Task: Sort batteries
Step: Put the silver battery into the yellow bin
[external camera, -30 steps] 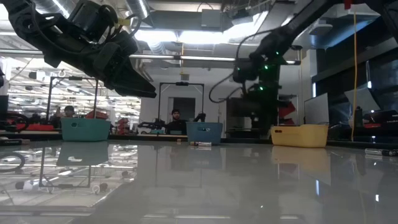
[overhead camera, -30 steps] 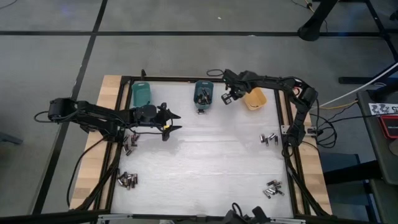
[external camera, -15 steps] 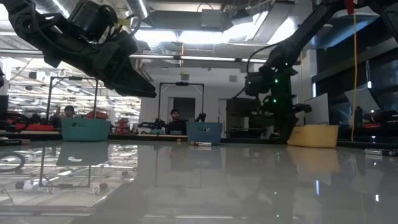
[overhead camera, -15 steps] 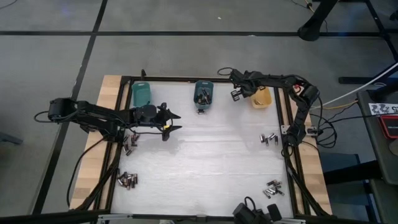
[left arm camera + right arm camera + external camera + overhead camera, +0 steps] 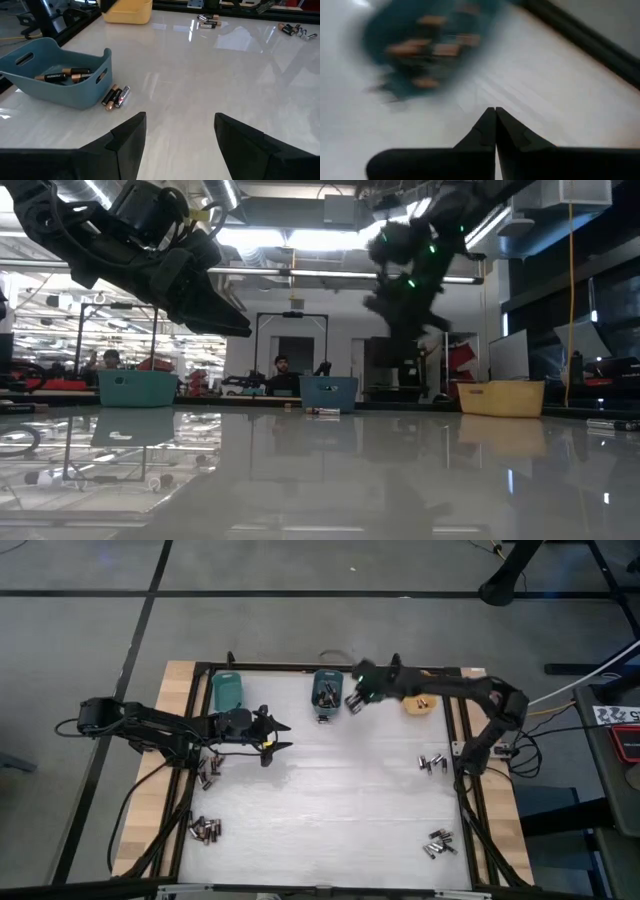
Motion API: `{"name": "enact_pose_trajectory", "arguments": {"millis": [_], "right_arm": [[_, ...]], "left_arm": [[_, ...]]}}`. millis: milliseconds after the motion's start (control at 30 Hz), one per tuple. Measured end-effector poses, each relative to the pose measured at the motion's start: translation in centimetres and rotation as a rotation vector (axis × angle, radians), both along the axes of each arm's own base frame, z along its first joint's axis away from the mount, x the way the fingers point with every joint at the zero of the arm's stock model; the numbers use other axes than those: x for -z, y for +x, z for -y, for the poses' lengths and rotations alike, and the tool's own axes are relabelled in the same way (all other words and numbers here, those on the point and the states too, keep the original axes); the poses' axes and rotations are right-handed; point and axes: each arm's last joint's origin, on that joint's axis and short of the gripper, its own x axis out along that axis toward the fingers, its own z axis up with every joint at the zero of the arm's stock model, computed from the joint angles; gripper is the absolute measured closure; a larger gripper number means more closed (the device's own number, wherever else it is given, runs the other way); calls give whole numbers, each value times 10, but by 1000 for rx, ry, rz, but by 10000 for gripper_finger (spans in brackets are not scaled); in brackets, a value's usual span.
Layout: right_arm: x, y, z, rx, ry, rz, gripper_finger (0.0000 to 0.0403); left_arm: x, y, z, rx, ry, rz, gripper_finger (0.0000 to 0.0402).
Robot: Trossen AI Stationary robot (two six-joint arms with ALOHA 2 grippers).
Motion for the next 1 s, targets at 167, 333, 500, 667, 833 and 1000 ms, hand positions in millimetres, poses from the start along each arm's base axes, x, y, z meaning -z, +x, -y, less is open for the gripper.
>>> {"name": "enact_pose_trajectory", "arguments": {"millis": [167, 333, 500, 667, 833, 1000], "right_arm": [[4, 44, -55, -232, -71, 152, 402], [24, 62, -73, -266, -78, 165, 402], [59, 75, -68, -258, -62, 135, 403], [76, 81, -66, -224, -110, 109, 403], [82, 83, -64, -175, -177, 96, 403], [85, 85, -61, -149, -208, 102, 403]], "left_arm": [[0, 0, 0, -1, 0, 0, 178], [0, 0, 0, -8, -15, 7, 178], [-1, 0, 0, -11, -22, 11, 178], [-1, 0, 0, -12, -23, 14, 178], [0, 0, 0, -10, -20, 9, 178], [0, 0, 0, -9, -18, 6, 178]]}}
